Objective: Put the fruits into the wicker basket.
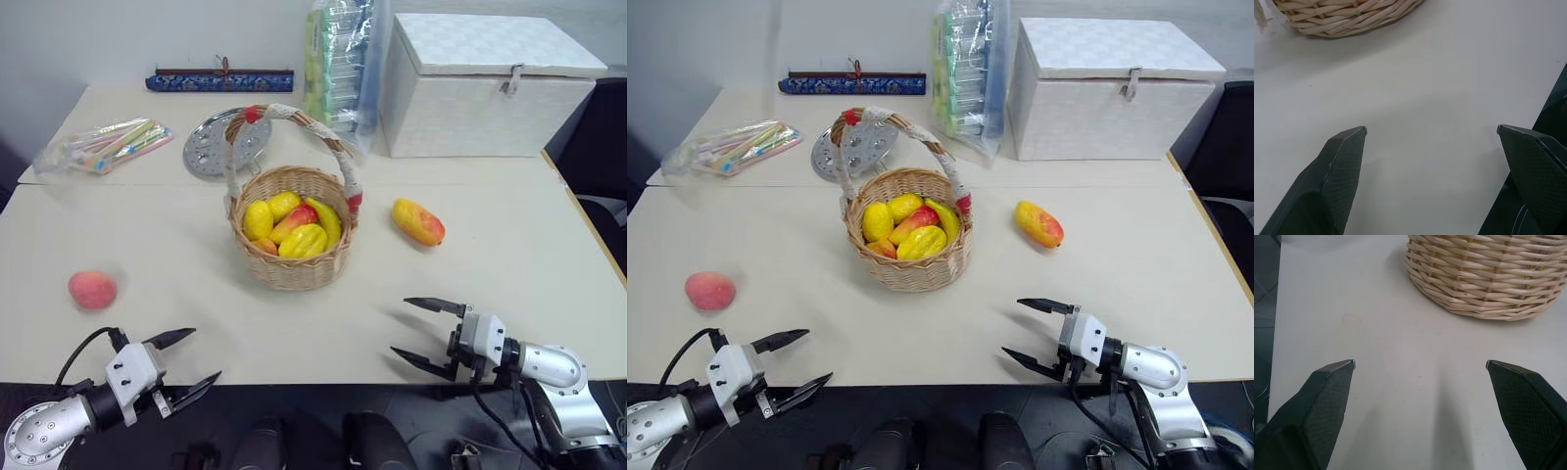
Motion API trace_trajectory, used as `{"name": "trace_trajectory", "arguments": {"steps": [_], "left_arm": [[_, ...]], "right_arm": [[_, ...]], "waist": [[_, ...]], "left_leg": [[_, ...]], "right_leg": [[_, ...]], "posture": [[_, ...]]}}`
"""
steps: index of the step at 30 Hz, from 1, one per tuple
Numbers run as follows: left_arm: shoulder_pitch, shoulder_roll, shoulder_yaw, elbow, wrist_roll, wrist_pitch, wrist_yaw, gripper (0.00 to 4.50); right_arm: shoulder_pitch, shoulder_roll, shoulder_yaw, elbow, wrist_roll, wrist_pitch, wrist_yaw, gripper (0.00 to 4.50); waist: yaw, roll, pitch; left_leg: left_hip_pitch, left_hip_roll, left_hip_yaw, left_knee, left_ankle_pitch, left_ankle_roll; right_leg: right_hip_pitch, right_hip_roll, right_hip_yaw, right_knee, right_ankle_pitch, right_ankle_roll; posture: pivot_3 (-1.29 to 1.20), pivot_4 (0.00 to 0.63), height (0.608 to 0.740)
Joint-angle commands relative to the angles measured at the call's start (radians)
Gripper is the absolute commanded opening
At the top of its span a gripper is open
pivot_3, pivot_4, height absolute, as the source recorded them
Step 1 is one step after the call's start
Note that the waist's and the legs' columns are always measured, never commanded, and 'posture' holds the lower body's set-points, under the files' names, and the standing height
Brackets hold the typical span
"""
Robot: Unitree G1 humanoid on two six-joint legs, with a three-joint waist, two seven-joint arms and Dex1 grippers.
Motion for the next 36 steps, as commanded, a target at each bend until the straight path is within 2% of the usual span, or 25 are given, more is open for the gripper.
{"name": "trace_trajectory", "arguments": {"steps": [1, 7, 12, 16, 20, 23, 28, 30, 34, 36], "left_arm": [[0.007, 0.018, 0.016, 0.008, -0.021, 0.02, -0.017, 4.5], [-0.006, 0.025, 0.016, 0.017, -0.041, 0.046, -0.033, 4.5], [-0.012, 0.0, 0.041, -0.011, -0.14, 0.076, -0.051, 4.5], [0.017, -0.017, 0.082, -0.021, -0.194, 0.111, -0.037, 4.5], [0.065, -0.08, 0.177, -0.015, -0.246, 0.131, 0.026, 4.5], [0.106, -0.161, 0.289, 0.022, -0.297, 0.127, 0.096, 4.5], [0.106, -0.3, 0.517, 0.184, -0.444, 0.138, 0.254, 4.5], [0.127, -0.338, 0.565, 0.211, -0.505, 0.167, 0.277, 4.5], [0.14, -0.355, 0.619, 0.221, -0.612, 0.232, 0.291, 4.5], [0.138, -0.34, 0.621, 0.184, -0.718, 0.324, 0.294, 4.5]], "right_arm": [[0.011, -0.006, -0.003, -0.003, -0.001, -0.011, 0.004, 4.46], [0.008, 0.015, 0.009, 0.009, -0.019, -0.037, -0.011, 4.46], [-0.013, 0.046, 0.021, 0.005, -0.001, -0.041, -0.009, 4.46], [-0.047, 0.074, 0.042, -0.052, 0.103, 0.037, 0.029, 4.46], [-0.098, 0.11, 0.06, -0.151, 0.201, 0.159, 0.01, 4.46], [-0.14, 0.161, 0.078, -0.212, 0.213, 0.165, -0.018, 4.46], [-0.205, 0.25, 0.112, -0.293, 0.211, 0.177, -0.082, 4.46], [-0.218, 0.262, 0.121, -0.308, 0.21, 0.184, -0.087, 4.46], [-0.24, 0.257, 0.129, -0.326, 0.212, 0.189, -0.073, 4.46], [-0.253, 0.242, 0.135, -0.346, 0.239, 0.225, -0.061, 4.46]], "waist": [[0.0, 0.0, 0.0], [0.0, 0.0, 0.0], [-0.002, 0.0, 0.0], [-0.003, 0.0, 0.0], [-0.005, 0.0, 0.0], [-0.004, 0.0, 0.0], [-0.002, 0.0, 0.0], [-0.002, -0.001, 0.0], [0.006, -0.004, -0.002], [0.01, -0.004, -0.002]], "left_leg": [[0.0, 0.0, 0.0, 0.0, 0.0, 0.0], [0.0, 0.0, 0.0, 0.0, 0.0, 0.0], [0.0, 0.0, 0.0, 0.0, 0.0, 0.0], [0.0, 0.0, 0.0, 0.0, 0.0, -0.001], [0.0, 0.001, 0.0, 0.0, 0.0, -0.001], [0.0, 0.001, -0.001, 0.0, 0.0, -0.001], [0.0, 0.001, -0.001, 0.0, -0.001, 0.0], [-0.001, 0.001, -0.001, 0.001, -0.002, 0.0], [-0.001, 0.001, -0.001, 0.002, -0.003, 0.002], [-0.001, 0.001, -0.001, 0.002, -0.003, 0.002]], "right_leg": [[0.0, 0.0, 0.0, 0.0, 0.0, 0.0], [0.0, 0.0, 0.0, 0.0, 0.0, 0.0], [0.0, 0.0, 0.0, 0.0, 0.0, 0.0], [0.0, 0.0, 0.0, 0.0, 0.0, 0.0], [0.0, 0.001, 0.0, 0.001, 0.0, 0.0], [0.0, 0.001, 0.0, 0.0, 0.0, 0.0], [-0.001, 0.001, -0.001, 0.0, 0.0, 0.0], [-0.001, 0.001, 0.0, 0.0, 0.0, 0.0], [0.0, 0.001, 0.0, -0.001, 0.0, 0.0], [0.0, 0.001, 0.0, -0.001, 0.0, -0.001]], "posture": [[0.0, 0.15, 0.74], [0.0, 0.15, 0.74], [0.0, 0.15, 0.74], [0.0, 0.15, 0.74], [0.0, 0.15, 0.74], [0.0, 0.15, 0.74], [0.0, 0.15, 0.74], [0.0, 0.15, 0.74], [0.0, 0.15, 0.74], [0.0, 0.15, 0.74]]}}
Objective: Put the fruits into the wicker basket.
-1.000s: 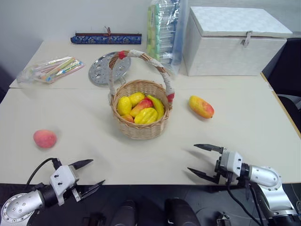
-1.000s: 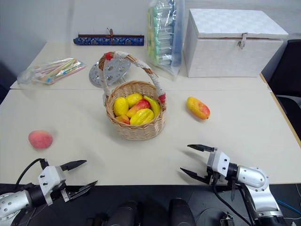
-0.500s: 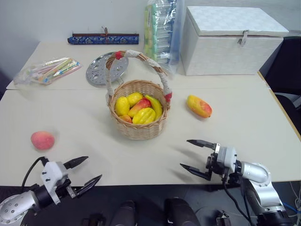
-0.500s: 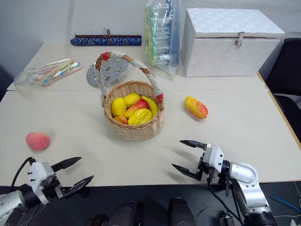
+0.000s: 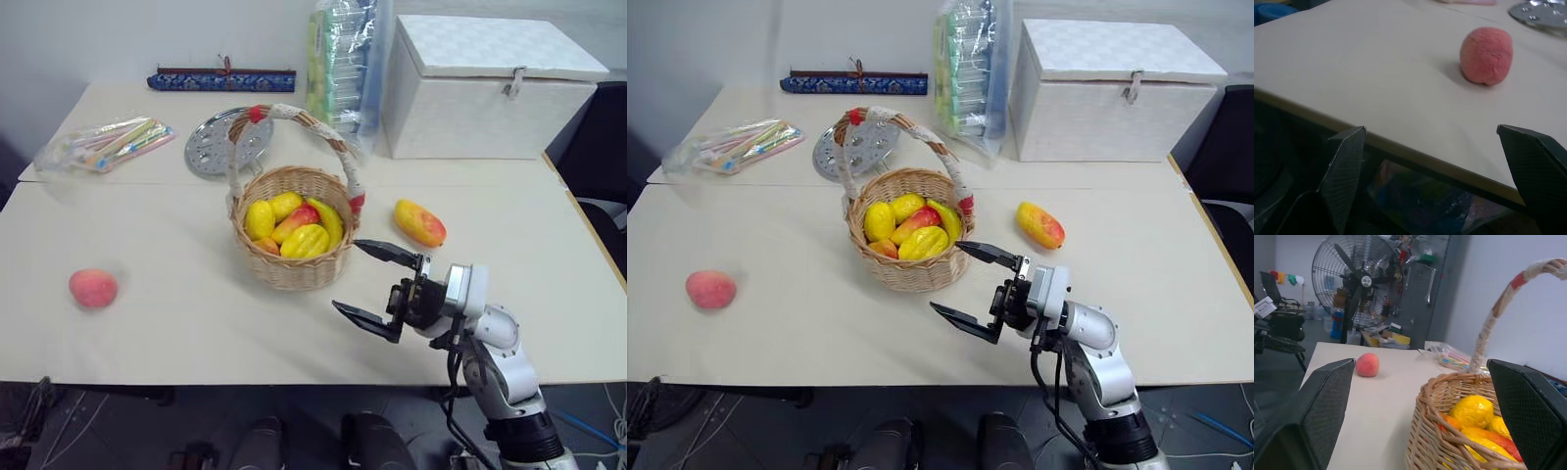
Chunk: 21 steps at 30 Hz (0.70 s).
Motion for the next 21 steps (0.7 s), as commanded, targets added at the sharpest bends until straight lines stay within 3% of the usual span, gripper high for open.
{"name": "trace_trajectory", "arguments": {"steps": [1, 6, 10, 14, 20, 21], "left_arm": [[-0.005, 0.041, 0.022, -0.063, -0.105, 0.086, 0.024, 4.5], [-0.196, 0.18, -0.007, -0.123, -0.067, 0.166, 0.238, 4.5], [-0.362, 0.406, -0.114, -0.061, 0.059, 0.321, 0.357, 4.5], [-0.496, 0.55, -0.232, 0.064, 0.143, 0.429, 0.328, 4.5], [-0.571, 0.641, -0.344, 0.202, 0.251, 0.539, 0.272, 4.5], [-0.58, 0.644, -0.351, 0.213, 0.25, 0.558, 0.254, 4.31]], "right_arm": [[-0.028, -0.025, 0.001, -0.083, 0.046, 0.044, 0.017, 4.46], [-0.074, -0.04, -0.009, -0.091, 0.051, 0.085, 0.01, 4.46], [-0.075, -0.058, -0.001, -0.076, 0.03, 0.087, 0.031, 4.46], [-0.079, -0.055, 0.0, -0.076, 0.031, 0.098, 0.029, 4.46], [-0.066, -0.063, -0.013, -0.078, 0.018, 0.096, 0.023, 4.46], [-0.064, -0.063, -0.017, -0.079, 0.016, 0.095, 0.019, 4.49]], "waist": [[0.004, 0.0, 0.0], [0.016, 0.0, 0.0], [0.011, -0.001, -0.001], [-0.013, 0.0, 0.0], [-0.021, 0.0, 0.0], [-0.019, 0.0, 0.0]], "left_leg": [[0.0, 0.0, 0.0, 0.0, 0.0, 0.0], [0.0, 0.0, -0.002, -0.001, 0.001, -0.002], [0.0, 0.0, -0.002, -0.001, 0.003, -0.004], [0.0, 0.0, 0.001, -0.002, 0.005, -0.008], [0.0, 0.0, 0.001, -0.004, 0.005, -0.01], [-0.001, 0.001, 0.001, -0.003, 0.005, -0.01]], "right_leg": [[0.0, 0.0, 0.0, 0.0, 0.0, 0.0], [-0.001, 0.0, -0.001, 0.001, 0.0, -0.002], [-0.001, 0.001, -0.001, 0.002, 0.0, -0.002], [-0.002, 0.002, 0.0, 0.002, 0.0, -0.002], [-0.009, 0.004, -0.001, 0.008, 0.0, -0.002], [-0.009, 0.004, -0.001, 0.008, 0.0, -0.002]], "posture": [[0.0, 0.15, 0.74], [0.0, 0.15, 0.74], [0.0, 0.15, 0.74], [0.0, 0.15, 0.74], [0.0, 0.15, 0.74], [0.0, 0.15, 0.74]]}}
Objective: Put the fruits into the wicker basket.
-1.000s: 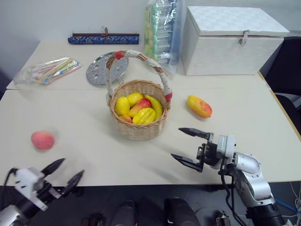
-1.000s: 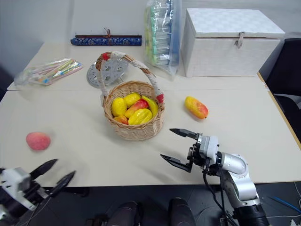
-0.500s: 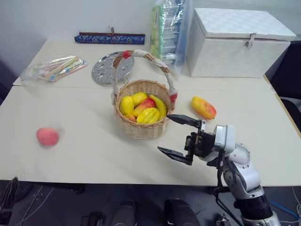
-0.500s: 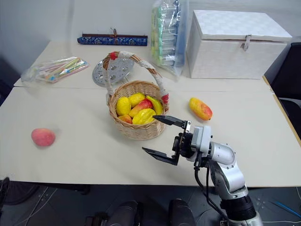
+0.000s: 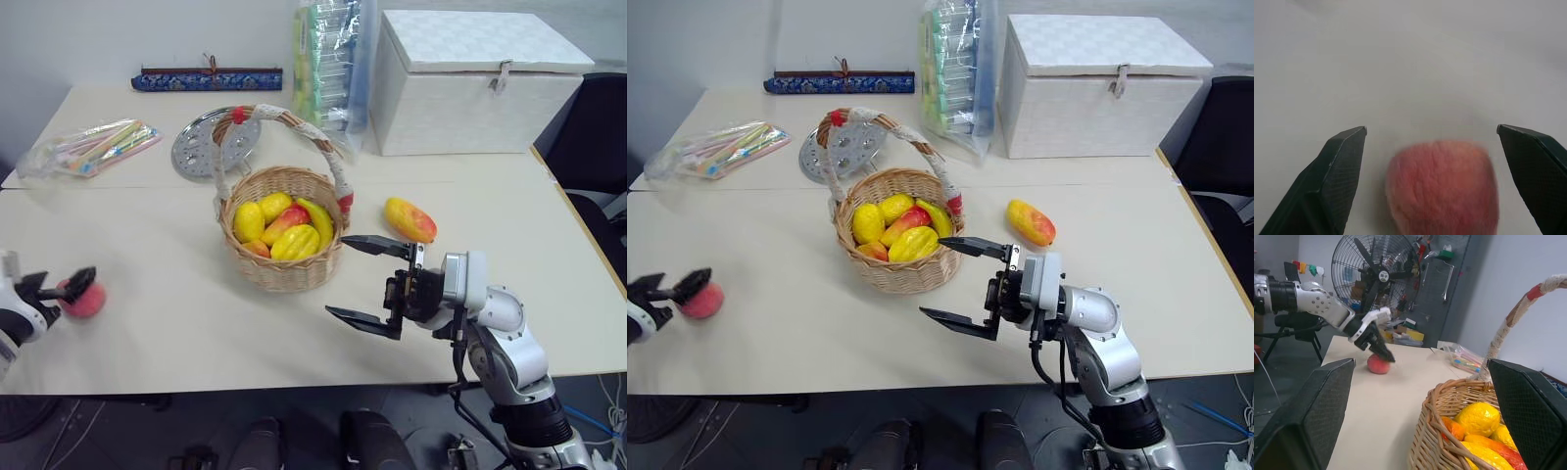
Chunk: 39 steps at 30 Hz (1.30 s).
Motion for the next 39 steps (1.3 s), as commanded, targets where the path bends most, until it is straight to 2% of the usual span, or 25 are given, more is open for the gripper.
{"name": "trace_trajectory", "arguments": {"steps": [1, 3, 4, 5, 6, 8, 10, 12, 14, 19, 23, 24, 28, 31, 35, 39], "left_arm": [[-0.027, 0.031, -0.005, 0.035, 0.039, 0.039, -0.044, 4.11], [-0.046, 0.021, -0.003, 0.04, 0.044, 0.034, -0.076, 3.59], [-0.056, 0.016, 0.001, 0.037, 0.039, 0.018, -0.107, 3.53], [-0.066, 0.007, 0.01, 0.026, 0.024, -0.01, -0.15, 3.1], [-0.073, 0.0, 0.018, 0.017, 0.017, -0.028, -0.182, 2.89], [-0.08, 0.009, 0.025, -0.072, -0.051, -0.029, -0.318, 2.57], [-0.086, 0.029, 0.008, -0.185, -0.095, -0.027, -0.419, 2.53], [-0.105, 0.074, -0.079, -0.327, -0.102, -0.057, -0.559, 2.53], [-0.202, 0.076, -0.193, -0.404, -0.091, -0.077, -0.612, 2.53], [-0.534, -0.081, -0.398, -0.364, -0.03, -0.042, -0.498, 2.53], [-0.656, -0.161, -0.512, -0.28, 0.069, 0.018, -0.411, 2.53], [-0.665, -0.166, -0.525, -0.268, 0.091, 0.017, -0.404, 3.24], [-0.665, -0.188, -0.536, -0.246, 0.115, -0.029, -0.446, 4.47], [-0.645, -0.209, -0.484, -0.308, 0.066, -0.104, -0.522, 4.49], [-0.56, -0.118, -0.302, -0.4, -0.033, -0.116, -0.616, 4.49], [-0.532, -0.027, -0.185, -0.42, -0.136, -0.034, -0.649, 4.49]], "right_arm": [[0.01, -0.008, -0.025, -0.024, -0.002, -0.005, -0.015, 4.5], [0.015, -0.008, -0.031, -0.025, -0.006, -0.008, -0.025, 4.5], [0.018, -0.009, -0.035, -0.024, -0.01, -0.01, -0.031, 4.5], [0.022, -0.011, -0.039, -0.025, -0.015, -0.014, -0.036, 4.5], [0.026, -0.012, -0.042, -0.026, -0.018, -0.016, -0.038, 4.5], [0.037, -0.026, -0.063, -0.018, -0.029, -0.025, -0.043, 4.5], [0.047, -0.039, -0.079, -0.013, -0.04, -0.031, -0.048, 4.5], [0.063, -0.053, -0.109, 0.014, -0.05, -0.045, -0.052, 4.5], [0.078, -0.063, -0.142, 0.057, -0.063, -0.068, -0.054, 4.5], [0.107, -0.057, -0.175, 0.142, -0.108, -0.142, -0.065, 4.5], [0.136, -0.04, -0.18, 0.197, -0.136, -0.197, -0.076, 4.5], [0.14, -0.037, -0.181, 0.207, -0.141, -0.208, -0.08, 4.5], [0.161, -0.029, -0.226, 0.257, -0.161, -0.249, -0.138, 4.5], [0.166, -0.074, -0.282, 0.32, -0.166, -0.265, -0.141, 4.5], [0.065, -0.2, -0.376, 0.4, -0.1, -0.134, -0.14, 4.5], [-0.129, -0.305, -0.331, 0.531, -0.137, 0.008, -0.097, 4.5]], "waist": [[0.006, 0.0, 0.0], [0.008, 0.0, 0.0], [0.008, -0.001, 0.0], [0.011, -0.001, 0.0], [0.013, -0.001, 0.0], [0.013, -0.001, 0.0], [0.013, -0.001, 0.0], [0.012, -0.001, 0.0], [0.014, 0.001, 0.0], [0.021, 0.004, 0.001], [0.009, 0.004, 0.001], [0.007, 0.004, 0.001], [0.009, 0.003, 0.002], [0.016, 0.003, 0.002], [0.013, 0.003, 0.003], [0.006, 0.004, 0.003]], "left_leg": [[0.0, 0.0, 0.0, 0.0, 0.0, 0.0], [0.0, 0.0, 0.0, 0.001, 0.0, 0.0], [0.0, 0.0, 0.0, 0.001, 0.0, 0.0], [0.0, 0.0, 0.0, 0.001, -0.001, -0.001], [0.0, 0.0, 0.0, 0.002, -0.001, -0.001], [0.0, 0.0, 0.0, 0.002, -0.001, -0.001], [0.0, 0.0, -0.001, 0.002, -0.001, -0.002], [0.0, 0.0, -0.001, 0.001, -0.001, -0.002], [0.0, 0.0, -0.002, 0.001, -0.001, -0.002], [0.001, -0.001, -0.001, 0.003, 0.001, -0.002], [0.0, 0.0, 0.001, 0.003, 0.004, -0.003], [0.001, -0.001, 0.001, 0.003, 0.004, -0.003], [0.0, 0.0, 0.001, 0.003, 0.004, -0.003], [0.0, 0.0, 0.001, 0.005, 0.004, -0.003], [-0.001, -0.001, 0.001, 0.006, 0.004, -0.003], [0.002, 0.0, 0.001, 0.005, 0.006, -0.004]], "right_leg": [[0.0, 0.0, 0.0, 0.0, 0.0, 0.0], [0.0, -0.001, 0.0, 0.0, 0.0, 0.0], [0.0, -0.001, 0.0, -0.001, 0.0, 0.0], [0.0, -0.001, 0.0, -0.001, 0.0, 0.0], [0.0, -0.001, 0.0, -0.001, 0.0, 0.0], [0.0, -0.002, 0.0, -0.001, 0.0, 0.0], [0.0, -0.002, 0.0, -0.002, 0.0, 0.0], [0.0, -0.002, 0.0, -0.002, 0.0, -0.001], [0.001, -0.002, 0.0, -0.003, 0.0, -0.001], [0.001, 0.0, 0.0, 0.0, 0.0, 0.0], [0.0, 0.002, 0.001, 0.003, 0.001, 0.0], [0.0, 0.002, 0.001, 0.006, 0.001, 0.0], [-0.001, 0.003, 0.002, 0.007, 0.001, 0.001], [0.0, 0.002, 0.002, 0.007, 0.001, 0.001], [0.0, 0.002, 0.002, 0.005, 0.001, 0.001], [0.001, 0.002, 0.002, 0.003, 0.001, 0.0]], "posture": [[0.0, 0.15, 0.74], [0.0, 0.15, 0.74], [0.0, 0.15, 0.74], [0.0, 0.15, 0.74], [0.0, 0.15, 0.74], [0.0, 0.15, 0.74], [0.0, 0.15, 0.74], [0.0, 0.15, 0.74], [0.0, 0.15, 0.74], [0.0, 0.15, 0.74], [0.0, 0.15, 0.74], [0.0, 0.15, 0.74], [0.0, 0.15, 0.74], [0.0, 0.15, 0.74], [0.0, 0.15, 0.74], [0.0, 0.15, 0.74]]}}
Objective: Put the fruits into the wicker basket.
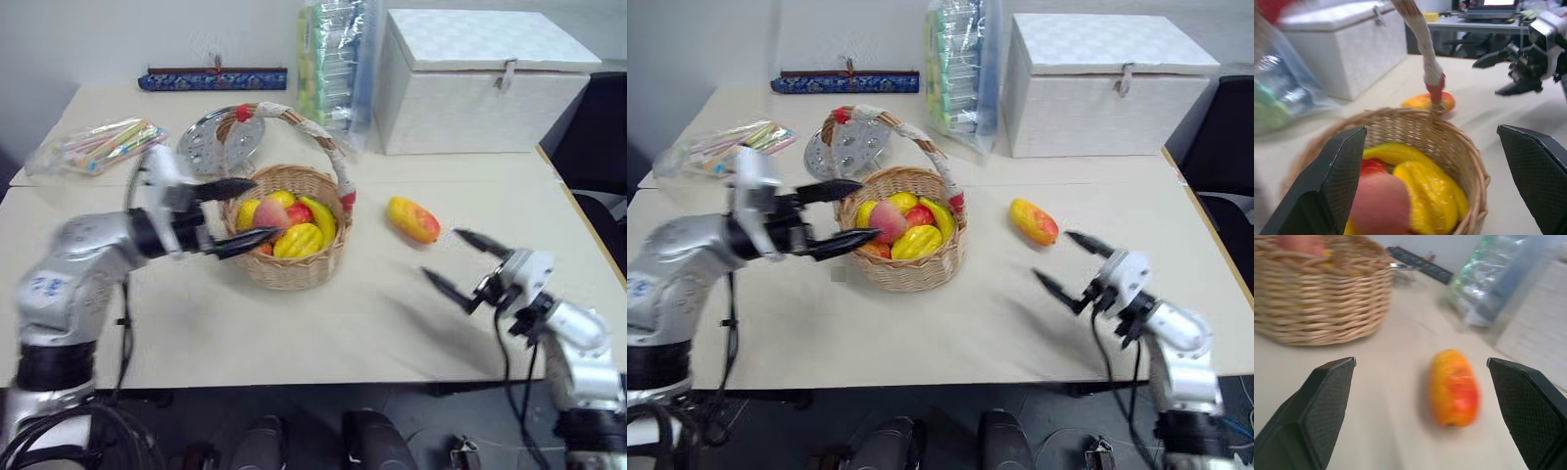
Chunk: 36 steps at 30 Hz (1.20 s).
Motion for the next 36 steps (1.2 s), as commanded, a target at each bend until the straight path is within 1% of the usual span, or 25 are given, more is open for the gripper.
{"name": "trace_trajectory", "arguments": {"steps": [1, 2, 5, 8, 10, 11, 14, 17, 20, 23, 24, 25, 26, 27, 28, 29, 31, 32, 34, 36], "left_arm": [[0.007, 0.057, 0.103, -0.048, -0.121, 0.068, -0.036, 4.49], [0.004, 0.07, 0.113, -0.059, -0.155, 0.093, -0.04, 4.49], [0.005, 0.091, 0.114, -0.09, -0.22, 0.141, -0.046, 4.49], [0.035, 0.102, 0.1, -0.132, -0.245, 0.162, -0.06, 4.49], [0.055, 0.1, 0.092, -0.153, -0.246, 0.16, -0.062, 4.49], [0.058, 0.099, 0.089, -0.158, -0.247, 0.158, -0.06, 4.49], [0.114, 0.097, 0.092, -0.189, -0.236, 0.142, -0.067, 4.49], [0.142, 0.095, 0.103, -0.204, -0.237, 0.13, -0.059, 4.49], [0.16, 0.098, 0.113, -0.211, -0.239, 0.125, -0.058, 4.49], [0.175, 0.104, 0.118, -0.214, -0.244, 0.125, -0.062, 4.5], [0.179, 0.104, 0.119, -0.215, -0.242, 0.121, -0.062, 4.5], [0.182, 0.104, 0.119, -0.216, -0.24, 0.119, -0.063, 4.5], [0.186, 0.103, 0.12, -0.214, -0.238, 0.114, -0.064, 4.5], [0.19, 0.103, 0.122, -0.214, -0.235, 0.111, -0.064, 4.5], [0.197, 0.103, 0.126, -0.212, -0.232, 0.106, -0.066, 4.5], [0.207, 0.103, 0.132, -0.211, -0.23, 0.103, -0.066, 4.5], [0.233, 0.106, 0.15, -0.21, -0.228, 0.1, -0.067, 4.5], [0.243, 0.107, 0.156, -0.21, -0.228, 0.098, -0.067, 4.5], [0.278, 0.108, 0.18, -0.209, -0.226, 0.095, -0.068, 4.5], [0.313, 0.106, 0.204, -0.207, -0.225, 0.095, -0.068, 4.5]], "right_arm": [[-0.168, -0.057, 0.048, 0.102, -0.035, 0.121, 0.026, 4.5], [-0.273, -0.065, 0.1, 0.167, -0.08, 0.211, 0.016, 4.5], [-0.49, -0.06, 0.219, 0.312, -0.172, 0.389, 0.028, 4.5], [-0.686, -0.015, 0.315, 0.481, -0.237, 0.538, 0.064, 4.5], [-0.768, 0.006, 0.359, 0.572, -0.279, 0.601, 0.073, 4.5], [-0.792, 0.011, 0.373, 0.606, -0.296, 0.615, 0.079, 4.5], [-0.837, 0.023, 0.457, 0.697, -0.358, 0.659, 0.177, 4.5], [-0.849, 0.03, 0.506, 0.736, -0.39, 0.691, 0.268, 4.5], [-0.854, 0.042, 0.51, 0.769, -0.409, 0.679, 0.278, 4.5], [-0.86, 0.044, 0.492, 0.801, -0.428, 0.624, 0.248, 3.87], [-0.858, 0.042, 0.479, 0.806, -0.426, 0.592, 0.241, 3.53], [-0.856, 0.042, 0.47, 0.81, -0.426, 0.569, 0.238, 3.29], [-0.856, 0.043, 0.444, 0.808, -0.408, 0.541, 0.236, 2.9], [-0.853, 0.042, 0.42, 0.798, -0.387, 0.52, 0.25, 2.63], [-0.839, 0.03, 0.407, 0.757, -0.365, 0.505, 0.304, 2.33], [-0.819, 0.013, 0.398, 0.703, -0.341, 0.5, 0.367, 2.21], [-0.765, -0.034, 0.4, 0.566, -0.3, 0.548, 0.49, 2.21], [-0.744, -0.05, 0.402, 0.515, -0.287, 0.575, 0.519, 2.21], [-0.646, -0.143, 0.44, 0.275, -0.207, 0.706, 0.636, 2.21], [-0.548, -0.249, 0.474, 0.011, -0.066, 0.854, 0.682, 2.21]], "waist": [[0.001, 0.0, 0.0], [0.002, 0.0, 0.0], [0.003, 0.001, 0.001], [0.006, 0.001, 0.001], [0.005, 0.002, 0.001], [0.007, 0.002, 0.001], [0.008, 0.002, 0.001], [0.006, 0.002, 0.001], [0.004, 0.002, 0.002], [0.001, 0.003, 0.002], [0.002, 0.003, 0.002], [0.002, 0.003, 0.002], [0.002, 0.003, 0.002], [0.002, 0.003, 0.002], [0.002, 0.003, 0.002], [0.003, 0.003, 0.002], [0.004, 0.003, 0.002], [0.005, 0.003, 0.002], [0.009, 0.003, 0.002], [0.021, 0.005, 0.003]], "left_leg": [[0.0, 0.0, 0.0, 0.0, 0.0, 0.0], [0.0, 0.001, 0.0, 0.0, 0.0, 0.0], [-0.001, 0.0, 0.0, 0.0, 0.001, 0.0], [-0.003, 0.0, -0.001, -0.001, 0.0, 0.0], [-0.004, 0.0, -0.002, -0.002, 0.0, 0.0], [-0.006, 0.0, -0.002, -0.003, 0.0, 0.0], [-0.009, -0.001, -0.005, -0.002, 0.0, 0.001], [-0.011, -0.001, -0.005, -0.001, 0.0, 0.002], [-0.012, -0.001, -0.005, 0.002, 0.0, 0.002], [-0.012, -0.001, -0.005, 0.005, 0.0, 0.002], [-0.011, -0.001, -0.005, 0.006, 0.0, 0.002], [-0.011, -0.001, -0.005, 0.006, 0.0, 0.001], [-0.011, -0.001, -0.005, 0.007, 0.0, 0.001], [-0.011, -0.001, -0.005, 0.007, 0.0, 0.001], [-0.011, -0.001, -0.005, 0.007, 0.0, 0.001], [-0.011, -0.001, -0.005, 0.006, 0.0, 0.001], [-0.011, -0.001, -0.005, 0.005, 0.0, 0.001], [-0.012, -0.001, -0.005, 0.004, 0.0, 0.001], [-0.012, -0.001, -0.005, 0.004, 0.0, 0.001], [-0.015, -0.001, -0.007, 0.004, -0.001, 0.002]], "right_leg": [[0.0, 0.0, 0.0, 0.0, 0.0, 0.0], [0.0, 0.0, 0.0, 0.001, 0.0, 0.0], [-0.001, 0.0, 0.0, 0.0, 0.0, 0.0], [-0.002, 0.0, 0.0, -0.001, 0.0, -0.001], [-0.002, 0.0, -0.001, -0.002, 0.0, -0.001], [-0.002, 0.0, -0.002, -0.002, 0.0, -0.001], [-0.003, -0.001, -0.003, -0.004, 0.0, -0.001], [-0.003, -0.001, -0.003, -0.005, 0.0, 0.0], [-0.004, 0.0, -0.004, -0.003, 0.0, 0.0], [-0.004, 0.0, -0.003, -0.003, 0.0, 0.0], [-0.004, 0.0, -0.003, -0.002, 0.0, 0.0], [-0.004, 0.0, -0.003, -0.002, 0.0, 0.0], [-0.004, 0.0, -0.003, -0.001, 0.0, 0.0], [-0.004, 0.0, -0.003, -0.001, 0.0, 0.0], [-0.004, 0.0, -0.003, -0.001, 0.0, 0.0], [-0.004, 0.0, -0.003, -0.001, 0.0, 0.0], [-0.004, 0.0, -0.003, -0.001, 0.001, 0.0], [-0.004, 0.0, -0.003, -0.001, 0.001, 0.001], [-0.004, 0.0, -0.004, -0.002, 0.001, 0.001], [-0.005, 0.0, -0.005, -0.004, 0.001, 0.001]], "posture": [[0.0, 0.15, 0.74], [0.0, 0.15, 0.74], [0.0, 0.15, 0.74], [0.0, 0.15, 0.74], [0.0, 0.15, 0.74], [0.0, 0.15, 0.74], [0.0, 0.15, 0.74], [0.0, 0.15, 0.74], [0.0, 0.15, 0.74], [0.0, 0.15, 0.74], [0.0, 0.15, 0.74], [0.0, 0.15, 0.74], [0.0, 0.15, 0.74], [0.0, 0.15, 0.74], [0.0, 0.15, 0.74], [0.0, 0.15, 0.74], [0.0, 0.15, 0.74], [0.0, 0.15, 0.74], [0.0, 0.15, 0.74], [0.0, 0.15, 0.74]]}}
